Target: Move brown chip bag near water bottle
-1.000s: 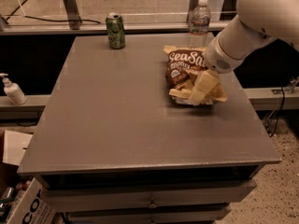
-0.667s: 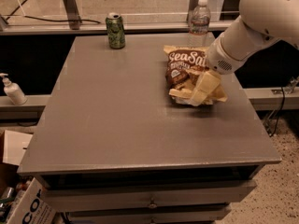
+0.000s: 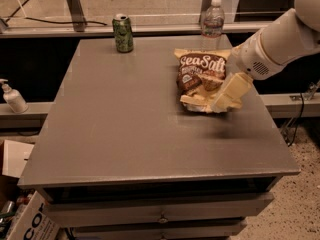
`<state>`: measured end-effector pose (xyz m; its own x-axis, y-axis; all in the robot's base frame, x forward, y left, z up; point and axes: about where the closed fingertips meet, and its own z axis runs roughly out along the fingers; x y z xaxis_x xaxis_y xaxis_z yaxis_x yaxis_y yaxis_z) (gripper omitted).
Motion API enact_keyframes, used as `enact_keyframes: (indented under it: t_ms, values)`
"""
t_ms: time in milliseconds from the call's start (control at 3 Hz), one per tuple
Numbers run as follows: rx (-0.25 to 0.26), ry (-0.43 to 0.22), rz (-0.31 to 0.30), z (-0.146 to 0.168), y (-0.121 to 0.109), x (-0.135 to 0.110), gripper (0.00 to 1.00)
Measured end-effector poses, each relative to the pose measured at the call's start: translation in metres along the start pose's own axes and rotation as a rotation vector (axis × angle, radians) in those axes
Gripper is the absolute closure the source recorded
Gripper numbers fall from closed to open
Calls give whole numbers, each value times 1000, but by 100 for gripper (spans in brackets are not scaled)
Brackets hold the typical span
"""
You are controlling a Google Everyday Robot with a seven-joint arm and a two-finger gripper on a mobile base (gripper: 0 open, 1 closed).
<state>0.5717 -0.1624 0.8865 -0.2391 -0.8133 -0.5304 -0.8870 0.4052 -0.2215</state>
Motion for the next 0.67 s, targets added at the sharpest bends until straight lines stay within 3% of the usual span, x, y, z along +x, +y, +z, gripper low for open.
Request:
enact_keyframes:
  t_ms: [333, 667]
  values:
    - [-21, -43, 41, -21, 23, 14, 0]
    - [-32, -47, 108, -38, 43, 50, 0]
